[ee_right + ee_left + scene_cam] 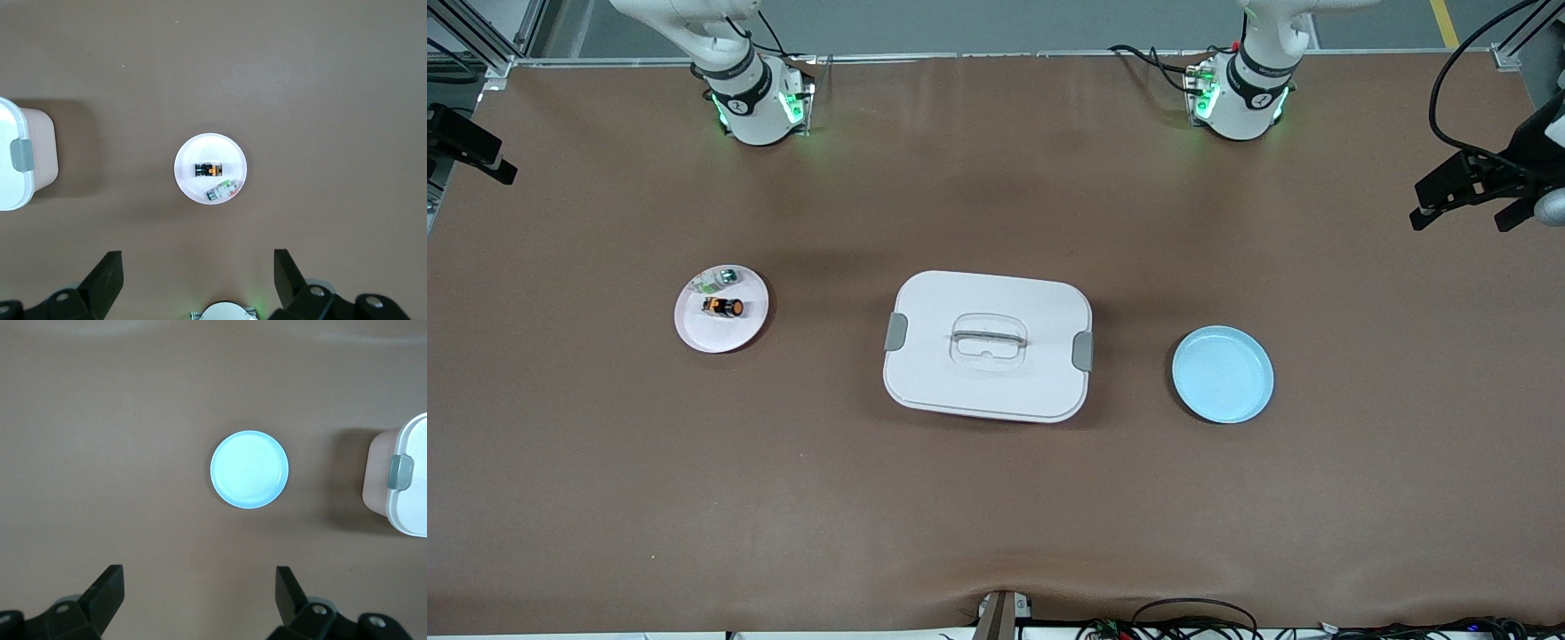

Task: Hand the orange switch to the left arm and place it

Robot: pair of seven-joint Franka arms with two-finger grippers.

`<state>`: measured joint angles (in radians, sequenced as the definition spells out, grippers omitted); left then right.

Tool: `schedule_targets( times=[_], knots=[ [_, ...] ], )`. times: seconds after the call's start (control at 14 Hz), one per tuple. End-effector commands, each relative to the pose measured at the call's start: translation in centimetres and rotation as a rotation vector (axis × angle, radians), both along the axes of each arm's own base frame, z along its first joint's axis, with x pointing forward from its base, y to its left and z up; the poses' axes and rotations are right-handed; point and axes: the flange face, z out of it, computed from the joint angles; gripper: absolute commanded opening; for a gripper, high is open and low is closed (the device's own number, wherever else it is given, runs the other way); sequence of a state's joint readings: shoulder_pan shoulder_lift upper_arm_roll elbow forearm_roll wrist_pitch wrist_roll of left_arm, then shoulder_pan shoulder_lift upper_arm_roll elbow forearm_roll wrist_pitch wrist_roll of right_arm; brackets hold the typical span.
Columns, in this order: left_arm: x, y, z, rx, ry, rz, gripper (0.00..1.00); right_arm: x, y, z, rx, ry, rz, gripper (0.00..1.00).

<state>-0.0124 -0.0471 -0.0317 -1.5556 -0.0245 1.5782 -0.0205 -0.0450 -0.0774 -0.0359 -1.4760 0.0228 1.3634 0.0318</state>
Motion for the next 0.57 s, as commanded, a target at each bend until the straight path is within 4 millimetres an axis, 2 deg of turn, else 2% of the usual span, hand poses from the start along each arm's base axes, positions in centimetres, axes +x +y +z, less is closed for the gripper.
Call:
schedule_targets(
  times=[0.0,0.5],
  knots=[
    [0.12,0.41,0.46,-0.006,0.002,0.004,1.0,-0.35,-0.14,0.64,-0.007,-0.012,-0.003,1.0],
    [-0.29,0.98,0.2,0.001,0.037,0.015,1.0,-0.41,-0.47,0.5,-0.008,-0.002,-0.01,1.0]
  ],
)
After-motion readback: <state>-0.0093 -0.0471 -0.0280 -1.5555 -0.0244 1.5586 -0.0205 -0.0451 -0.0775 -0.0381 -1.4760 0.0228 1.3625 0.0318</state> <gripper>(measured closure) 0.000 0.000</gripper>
